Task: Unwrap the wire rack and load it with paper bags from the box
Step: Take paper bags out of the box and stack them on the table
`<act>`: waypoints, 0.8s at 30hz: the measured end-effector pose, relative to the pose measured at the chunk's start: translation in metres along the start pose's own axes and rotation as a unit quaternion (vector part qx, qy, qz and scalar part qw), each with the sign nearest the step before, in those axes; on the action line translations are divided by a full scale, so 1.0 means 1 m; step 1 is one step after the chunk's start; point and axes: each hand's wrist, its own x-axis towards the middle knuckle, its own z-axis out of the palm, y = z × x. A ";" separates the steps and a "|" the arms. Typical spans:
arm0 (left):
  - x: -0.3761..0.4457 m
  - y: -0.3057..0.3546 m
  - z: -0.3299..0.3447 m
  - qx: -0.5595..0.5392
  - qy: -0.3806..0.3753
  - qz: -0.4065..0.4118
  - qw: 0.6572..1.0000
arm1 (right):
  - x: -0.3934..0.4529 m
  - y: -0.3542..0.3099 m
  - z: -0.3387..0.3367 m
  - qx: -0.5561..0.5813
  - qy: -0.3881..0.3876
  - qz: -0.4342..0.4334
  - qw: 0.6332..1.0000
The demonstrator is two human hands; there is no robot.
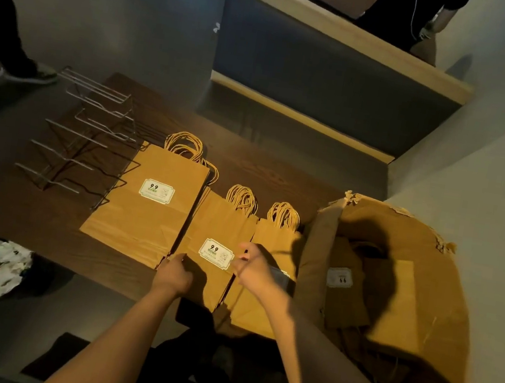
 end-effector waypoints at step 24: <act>-0.167 0.203 0.086 -0.356 -0.182 0.264 0.878 | -0.012 0.198 -0.228 0.089 0.158 0.088 0.980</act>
